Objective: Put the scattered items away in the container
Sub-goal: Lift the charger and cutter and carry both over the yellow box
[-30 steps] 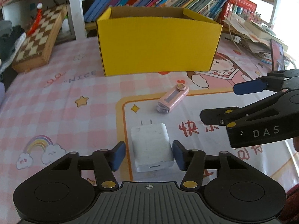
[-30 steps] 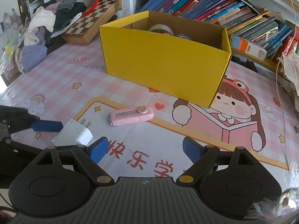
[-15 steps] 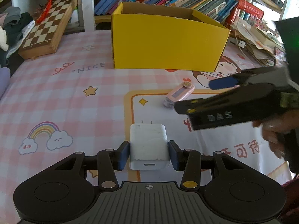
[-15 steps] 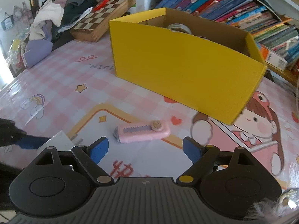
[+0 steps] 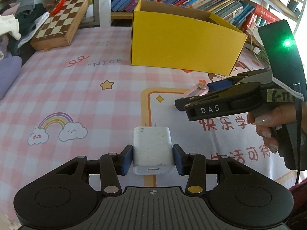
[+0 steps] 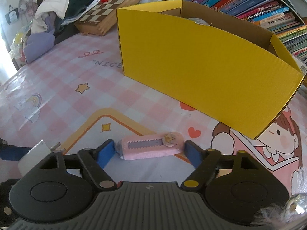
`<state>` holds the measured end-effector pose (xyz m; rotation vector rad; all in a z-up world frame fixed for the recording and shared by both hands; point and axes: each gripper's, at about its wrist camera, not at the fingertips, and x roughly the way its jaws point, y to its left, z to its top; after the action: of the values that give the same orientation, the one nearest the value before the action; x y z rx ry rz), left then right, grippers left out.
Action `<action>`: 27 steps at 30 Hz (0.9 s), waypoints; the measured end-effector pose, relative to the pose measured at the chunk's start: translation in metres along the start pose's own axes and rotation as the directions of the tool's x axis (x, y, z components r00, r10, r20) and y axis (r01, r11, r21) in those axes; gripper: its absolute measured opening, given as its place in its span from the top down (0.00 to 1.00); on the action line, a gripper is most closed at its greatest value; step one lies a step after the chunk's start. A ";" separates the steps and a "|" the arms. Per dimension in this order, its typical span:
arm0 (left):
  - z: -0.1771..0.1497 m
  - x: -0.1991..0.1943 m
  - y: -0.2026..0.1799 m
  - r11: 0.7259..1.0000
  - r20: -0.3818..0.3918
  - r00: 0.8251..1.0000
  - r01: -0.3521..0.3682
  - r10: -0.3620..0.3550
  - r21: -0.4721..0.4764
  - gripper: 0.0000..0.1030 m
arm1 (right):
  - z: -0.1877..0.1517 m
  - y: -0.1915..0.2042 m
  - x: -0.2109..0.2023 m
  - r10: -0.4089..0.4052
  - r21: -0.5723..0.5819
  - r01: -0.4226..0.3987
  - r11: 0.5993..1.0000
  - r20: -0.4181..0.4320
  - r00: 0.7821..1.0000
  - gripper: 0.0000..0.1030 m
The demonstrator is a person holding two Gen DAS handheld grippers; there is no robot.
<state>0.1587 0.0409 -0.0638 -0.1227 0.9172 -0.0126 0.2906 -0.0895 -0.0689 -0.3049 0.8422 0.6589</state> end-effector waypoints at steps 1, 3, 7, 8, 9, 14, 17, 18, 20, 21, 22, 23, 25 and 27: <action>0.000 0.000 0.000 1.000 0.000 1.000 0.001 -0.001 -0.001 0.58 | 0.000 0.000 0.000 0.001 0.001 -0.001 1.000 -0.001 1.000 0.26; 0.001 0.000 0.001 1.000 0.002 1.000 0.005 -0.005 -0.005 0.58 | -0.001 0.000 -0.002 0.002 0.004 -0.002 1.000 -0.007 1.000 0.26; 0.004 -0.001 0.001 1.000 0.009 1.000 0.019 -0.019 -0.008 0.58 | -0.004 -0.003 -0.009 0.011 0.025 -0.010 1.000 -0.008 1.000 0.26; 0.004 -0.001 0.001 1.000 0.011 1.000 0.023 -0.023 -0.008 0.58 | -0.004 -0.003 -0.012 0.012 0.030 -0.012 0.999 -0.008 1.000 0.26; 0.005 -0.001 0.001 1.000 0.012 1.000 0.028 -0.027 -0.007 0.58 | -0.005 -0.003 -0.014 0.013 0.033 -0.012 0.999 -0.006 1.000 0.26; 0.008 -0.003 0.001 0.999 0.025 0.999 0.049 -0.049 -0.009 0.58 | -0.009 -0.005 -0.026 0.017 0.050 -0.017 0.999 0.001 1.000 0.26; 0.010 -0.005 0.002 0.998 0.035 0.998 0.060 -0.060 -0.018 0.58 | -0.012 -0.005 -0.032 0.018 0.050 -0.018 0.999 0.006 1.000 0.26; 0.010 -0.005 0.002 0.998 0.037 0.997 0.064 -0.063 -0.020 0.58 | -0.013 -0.004 -0.034 0.019 0.048 -0.019 0.999 0.007 1.000 0.26; 0.011 -0.006 0.003 0.997 0.041 0.997 0.069 -0.068 -0.022 0.58 | -0.014 -0.003 -0.039 0.018 0.043 -0.018 0.999 0.011 1.000 0.26; 0.011 -0.006 0.003 0.997 0.043 0.997 0.072 -0.071 -0.024 0.58 | -0.014 -0.003 -0.041 0.018 0.041 -0.018 0.999 0.012 1.000 0.26; 0.012 -0.006 0.004 0.997 0.044 0.996 0.075 -0.074 -0.025 0.58 | -0.015 -0.003 -0.042 0.018 0.040 -0.018 0.999 0.012 1.000 0.26; 0.012 -0.007 0.004 0.997 0.046 0.996 0.078 -0.077 -0.026 0.58 | -0.015 -0.003 -0.044 0.018 0.040 -0.019 0.999 0.011 1.000 0.26; 0.013 -0.007 0.005 0.996 0.050 0.995 0.084 -0.082 -0.029 0.58 | -0.016 -0.002 -0.046 0.018 0.039 -0.018 0.999 0.009 1.000 0.26; 0.014 -0.008 0.006 0.996 0.053 0.995 0.089 -0.088 -0.031 0.58 | -0.017 -0.002 -0.048 0.016 0.036 -0.017 0.999 0.009 1.000 0.26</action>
<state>0.1647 0.0484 -0.0499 -0.1938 0.8599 -0.0763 0.2586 -0.1193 -0.0424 -0.2625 0.8487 0.6591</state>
